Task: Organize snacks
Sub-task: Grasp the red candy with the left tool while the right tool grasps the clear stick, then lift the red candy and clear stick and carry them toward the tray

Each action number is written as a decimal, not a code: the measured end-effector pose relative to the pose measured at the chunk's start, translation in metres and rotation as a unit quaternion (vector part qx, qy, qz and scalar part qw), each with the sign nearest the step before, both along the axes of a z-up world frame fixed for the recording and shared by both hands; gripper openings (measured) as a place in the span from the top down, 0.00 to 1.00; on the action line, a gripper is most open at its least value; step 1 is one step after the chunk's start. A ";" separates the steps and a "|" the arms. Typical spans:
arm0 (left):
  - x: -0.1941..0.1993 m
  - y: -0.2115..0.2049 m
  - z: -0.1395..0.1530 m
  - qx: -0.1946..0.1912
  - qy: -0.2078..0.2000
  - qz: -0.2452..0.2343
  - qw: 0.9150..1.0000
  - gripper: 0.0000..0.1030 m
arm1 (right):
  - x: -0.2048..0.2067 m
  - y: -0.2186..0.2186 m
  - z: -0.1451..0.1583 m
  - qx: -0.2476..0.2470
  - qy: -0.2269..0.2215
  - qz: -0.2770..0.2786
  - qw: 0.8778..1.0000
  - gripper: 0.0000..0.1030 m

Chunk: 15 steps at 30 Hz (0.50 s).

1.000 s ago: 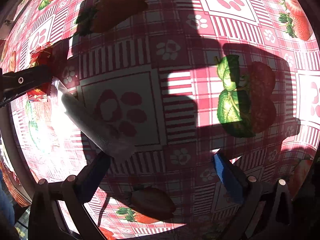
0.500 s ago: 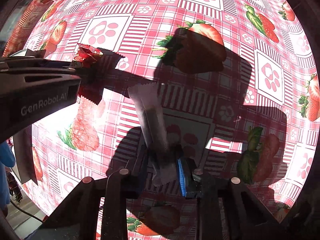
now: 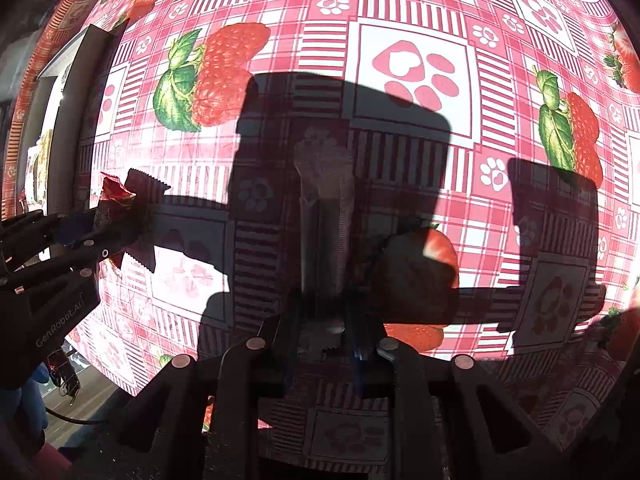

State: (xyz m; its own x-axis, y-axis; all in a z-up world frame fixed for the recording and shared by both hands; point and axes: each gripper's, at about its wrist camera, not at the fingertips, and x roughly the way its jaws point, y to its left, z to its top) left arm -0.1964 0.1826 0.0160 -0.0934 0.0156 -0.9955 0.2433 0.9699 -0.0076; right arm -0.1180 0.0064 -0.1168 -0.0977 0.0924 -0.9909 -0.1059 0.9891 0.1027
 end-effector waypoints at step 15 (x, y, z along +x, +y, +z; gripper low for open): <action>-0.008 -0.003 0.001 0.010 0.003 0.005 1.000 0.35 | 0.037 -0.005 -0.009 -0.039 0.000 -0.005 0.999 0.11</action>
